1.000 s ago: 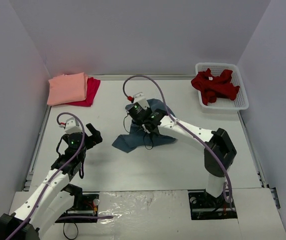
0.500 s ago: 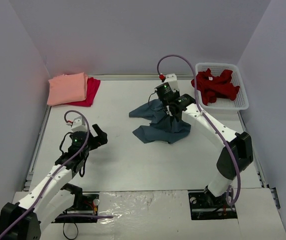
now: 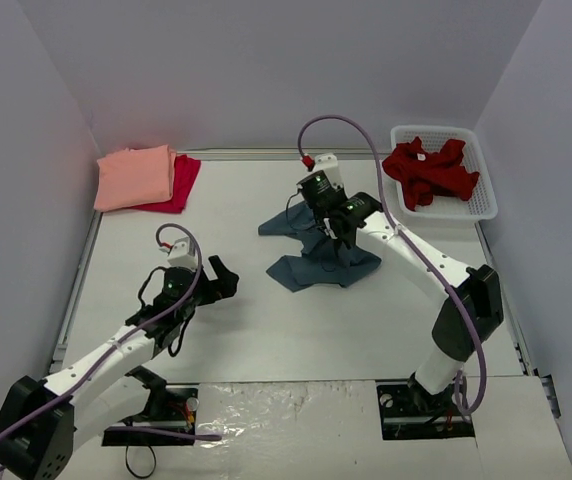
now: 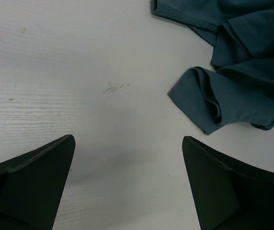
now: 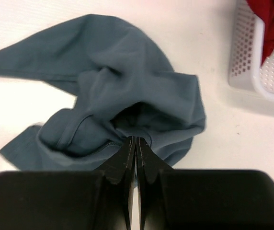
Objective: Fold and stack the t-shirts
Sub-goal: Flatten out the tshirt
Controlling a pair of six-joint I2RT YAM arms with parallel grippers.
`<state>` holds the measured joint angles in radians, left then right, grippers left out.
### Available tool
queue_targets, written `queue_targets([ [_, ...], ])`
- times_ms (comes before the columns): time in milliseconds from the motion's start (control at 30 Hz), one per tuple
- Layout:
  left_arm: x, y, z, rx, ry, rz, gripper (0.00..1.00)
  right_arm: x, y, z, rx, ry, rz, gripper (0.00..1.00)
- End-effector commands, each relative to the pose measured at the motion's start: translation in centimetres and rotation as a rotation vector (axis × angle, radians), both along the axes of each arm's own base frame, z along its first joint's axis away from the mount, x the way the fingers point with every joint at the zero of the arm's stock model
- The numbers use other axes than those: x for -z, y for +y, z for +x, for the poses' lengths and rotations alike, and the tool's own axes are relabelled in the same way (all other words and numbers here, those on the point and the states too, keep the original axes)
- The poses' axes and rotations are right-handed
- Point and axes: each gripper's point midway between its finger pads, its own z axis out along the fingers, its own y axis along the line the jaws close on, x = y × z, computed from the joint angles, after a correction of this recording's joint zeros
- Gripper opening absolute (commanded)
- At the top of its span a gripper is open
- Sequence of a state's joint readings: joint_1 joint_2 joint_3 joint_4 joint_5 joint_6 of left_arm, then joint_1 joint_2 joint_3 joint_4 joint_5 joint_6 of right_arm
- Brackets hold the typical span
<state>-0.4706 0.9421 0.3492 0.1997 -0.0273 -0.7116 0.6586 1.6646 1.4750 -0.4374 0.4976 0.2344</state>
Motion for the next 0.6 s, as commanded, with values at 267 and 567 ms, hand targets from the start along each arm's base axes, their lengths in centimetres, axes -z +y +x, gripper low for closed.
queue_targets([
  [267,-7.1,3.3,0.8,-0.155,-0.183,0.033,0.94,-5.0,15.3,-2.8,-0.351,-0.054,0.148,0.00],
  [567,-7.7,5.6,-0.6,-0.217,-0.188,0.084,0.94,-7.5,22.8,-1.1,-0.475,-0.104,0.181,0.00],
])
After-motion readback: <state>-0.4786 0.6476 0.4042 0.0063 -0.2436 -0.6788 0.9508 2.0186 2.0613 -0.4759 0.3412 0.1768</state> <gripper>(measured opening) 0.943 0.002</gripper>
